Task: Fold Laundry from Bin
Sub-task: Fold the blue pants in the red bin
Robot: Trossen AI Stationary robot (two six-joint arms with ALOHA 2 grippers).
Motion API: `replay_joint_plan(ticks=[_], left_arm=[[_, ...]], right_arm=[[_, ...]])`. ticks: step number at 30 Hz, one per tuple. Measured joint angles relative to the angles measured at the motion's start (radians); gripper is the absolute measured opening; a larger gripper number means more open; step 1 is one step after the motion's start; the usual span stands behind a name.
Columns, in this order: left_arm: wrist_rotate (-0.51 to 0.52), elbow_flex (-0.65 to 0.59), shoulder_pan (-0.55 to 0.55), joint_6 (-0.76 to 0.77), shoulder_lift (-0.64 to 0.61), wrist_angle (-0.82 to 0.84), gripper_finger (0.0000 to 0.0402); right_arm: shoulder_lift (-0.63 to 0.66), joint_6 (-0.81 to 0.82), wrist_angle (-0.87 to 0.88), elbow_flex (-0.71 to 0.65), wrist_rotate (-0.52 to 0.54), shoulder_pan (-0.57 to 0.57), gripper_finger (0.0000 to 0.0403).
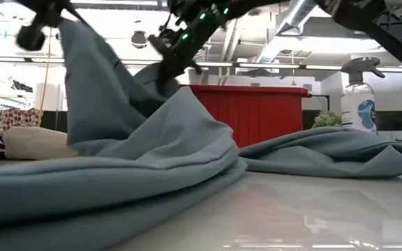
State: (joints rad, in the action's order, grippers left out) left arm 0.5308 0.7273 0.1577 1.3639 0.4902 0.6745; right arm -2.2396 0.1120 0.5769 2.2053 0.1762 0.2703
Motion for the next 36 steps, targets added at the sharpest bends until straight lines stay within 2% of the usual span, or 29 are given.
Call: replay_joint_plan(ticks=[4,7,15,18,23,30,33,36], left_arm=[[-0.123,0.0,0.091,0.103,-0.013,0.148,0.0],[-0.211,0.0,0.16,0.134,0.007,0.218,0.0],[-0.34,0.0,0.309,0.28,0.063,0.389,0.0002],[-0.388,0.0,0.362,0.306,0.081,0.418,0.0003],[-0.403,0.0,0.429,0.303,0.111,0.418,0.0004],[-0.39,0.0,0.48,0.341,0.132,0.415,0.0005],[-0.388,0.0,0.5,0.342,0.131,0.4,0.0005],[-0.329,0.0,0.513,0.306,0.129,0.379,0.0006]], right_arm=[[-0.046,0.018,-0.167,-0.001,-0.003,-0.001,0.0025],[-0.058,0.014,-0.273,-0.001,0.0,0.008,0.0043],[-0.055,-0.117,-0.396,0.0,-0.022,0.053,0.0056],[-0.055,-0.09,-0.363,0.049,-0.062,0.075,0.0074],[-0.05,0.018,-0.361,0.088,-0.209,0.123,0.0137],[-0.05,0.028,-0.328,0.094,-0.424,0.161,0.0244],[-0.05,0.031,-0.321,0.094,-0.517,0.18,0.0264],[-0.05,0.053,-0.293,0.094,-0.541,0.191,0.0269]])
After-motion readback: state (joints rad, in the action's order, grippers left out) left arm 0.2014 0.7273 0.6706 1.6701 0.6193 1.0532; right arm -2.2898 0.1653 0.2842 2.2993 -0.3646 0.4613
